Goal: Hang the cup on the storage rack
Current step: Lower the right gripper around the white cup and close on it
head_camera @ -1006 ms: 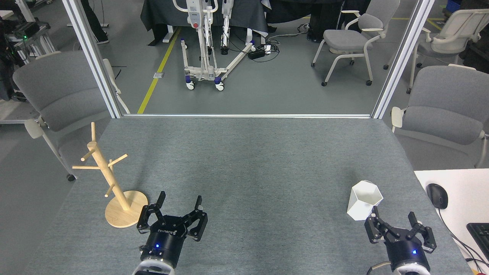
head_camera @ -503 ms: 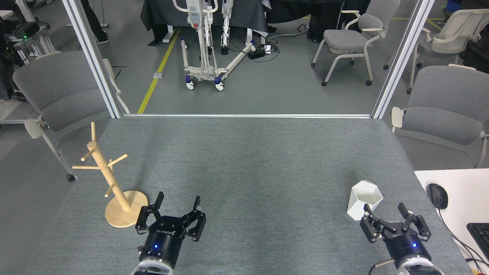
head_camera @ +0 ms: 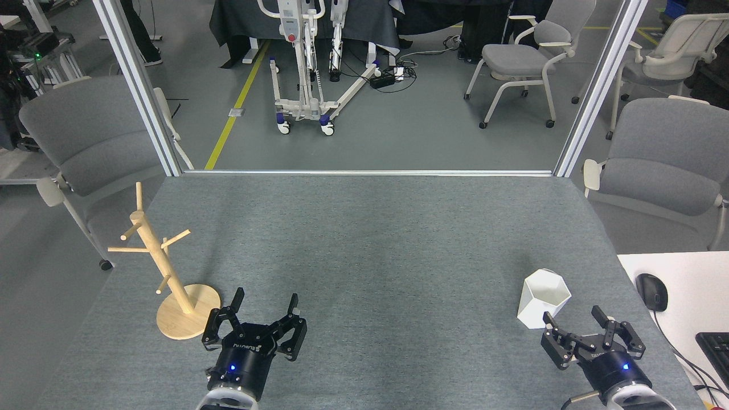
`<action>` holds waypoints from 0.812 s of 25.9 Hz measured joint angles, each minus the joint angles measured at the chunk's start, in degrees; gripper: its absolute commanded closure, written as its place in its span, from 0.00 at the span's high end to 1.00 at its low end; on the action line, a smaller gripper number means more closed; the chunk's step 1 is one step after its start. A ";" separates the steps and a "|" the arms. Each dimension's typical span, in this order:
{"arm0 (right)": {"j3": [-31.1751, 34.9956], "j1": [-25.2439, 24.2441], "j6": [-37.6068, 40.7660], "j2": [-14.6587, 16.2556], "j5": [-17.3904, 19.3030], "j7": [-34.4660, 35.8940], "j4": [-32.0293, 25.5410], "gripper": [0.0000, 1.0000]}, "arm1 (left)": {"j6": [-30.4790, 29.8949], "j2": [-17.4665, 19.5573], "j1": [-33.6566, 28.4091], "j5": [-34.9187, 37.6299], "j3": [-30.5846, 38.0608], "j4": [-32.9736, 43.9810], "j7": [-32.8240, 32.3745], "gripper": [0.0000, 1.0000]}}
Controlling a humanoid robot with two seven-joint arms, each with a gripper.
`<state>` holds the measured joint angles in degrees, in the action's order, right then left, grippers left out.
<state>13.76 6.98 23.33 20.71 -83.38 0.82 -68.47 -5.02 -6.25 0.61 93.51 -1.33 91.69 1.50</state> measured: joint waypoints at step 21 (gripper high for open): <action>-1.37 4.45 0.02 -0.49 -0.93 -0.04 5.59 0.99 | -0.01 -0.14 0.60 -0.07 0.03 -1.24 0.00 0.99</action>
<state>12.40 11.44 23.35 20.22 -84.31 0.79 -62.88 -5.03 -6.38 1.22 93.44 -1.30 90.45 1.51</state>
